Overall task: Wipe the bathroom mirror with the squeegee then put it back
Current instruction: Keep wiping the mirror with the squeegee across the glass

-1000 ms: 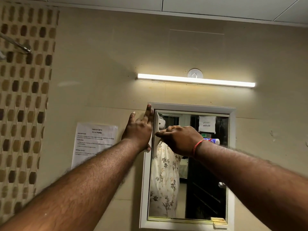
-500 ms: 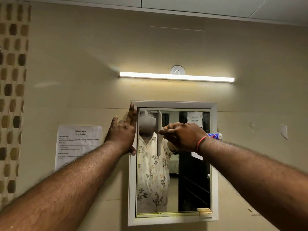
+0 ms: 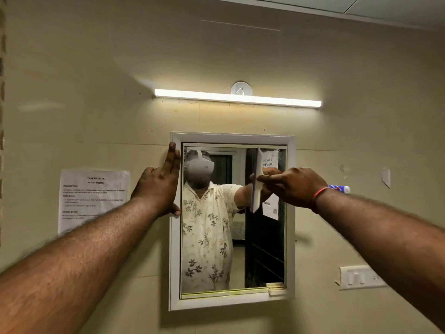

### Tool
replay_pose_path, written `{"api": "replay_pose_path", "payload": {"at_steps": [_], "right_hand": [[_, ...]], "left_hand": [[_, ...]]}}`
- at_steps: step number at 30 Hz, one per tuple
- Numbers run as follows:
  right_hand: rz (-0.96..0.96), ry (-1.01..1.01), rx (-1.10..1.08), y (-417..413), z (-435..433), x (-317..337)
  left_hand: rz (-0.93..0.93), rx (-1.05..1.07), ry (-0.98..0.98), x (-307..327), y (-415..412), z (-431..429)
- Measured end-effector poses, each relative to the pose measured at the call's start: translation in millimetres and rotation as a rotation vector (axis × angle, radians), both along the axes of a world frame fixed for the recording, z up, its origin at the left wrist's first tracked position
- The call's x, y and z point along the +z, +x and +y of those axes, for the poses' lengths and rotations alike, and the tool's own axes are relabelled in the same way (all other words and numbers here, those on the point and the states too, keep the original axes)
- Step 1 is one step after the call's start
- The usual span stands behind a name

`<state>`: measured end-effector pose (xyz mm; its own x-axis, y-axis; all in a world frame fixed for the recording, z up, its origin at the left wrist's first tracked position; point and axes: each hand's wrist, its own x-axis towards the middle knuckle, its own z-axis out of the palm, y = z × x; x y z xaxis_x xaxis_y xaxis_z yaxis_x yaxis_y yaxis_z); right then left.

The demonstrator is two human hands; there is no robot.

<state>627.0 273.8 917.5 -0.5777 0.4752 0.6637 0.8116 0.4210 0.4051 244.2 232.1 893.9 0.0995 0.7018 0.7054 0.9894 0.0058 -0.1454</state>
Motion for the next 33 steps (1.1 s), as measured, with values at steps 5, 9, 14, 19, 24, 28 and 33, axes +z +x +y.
{"api": "replay_pose_path", "payload": {"at_steps": [5,9,14,19,24,28,33], "right_hand": [[0.078,-0.028,-0.209,43.8,4.3,-2.9],[0.071,-0.010,-0.236,47.9,4.4,-1.8],[0.049,0.005,-0.261,54.5,10.7,-1.2],[0.015,0.002,-0.300,58.5,8.7,0.7],[-0.014,0.001,-0.354,60.5,2.5,1.2],[-0.041,-0.006,-0.411,58.3,-3.1,3.4],[-0.085,0.064,-0.343,49.9,-9.6,-2.0]], "left_hand": [[-0.008,-0.021,0.012,0.1,1.2,-2.6],[-0.008,-0.051,0.005,-1.2,-1.3,-3.3],[0.001,-0.036,-0.014,-5.5,-2.1,-3.4],[0.008,-0.034,-0.028,-11.1,-3.1,-3.8],[0.001,-0.039,-0.030,-19.0,-2.0,-5.1],[-0.014,-0.077,-0.031,-31.4,-7.0,-2.6],[-0.014,-0.106,-0.011,-44.7,-11.3,1.1]]}}
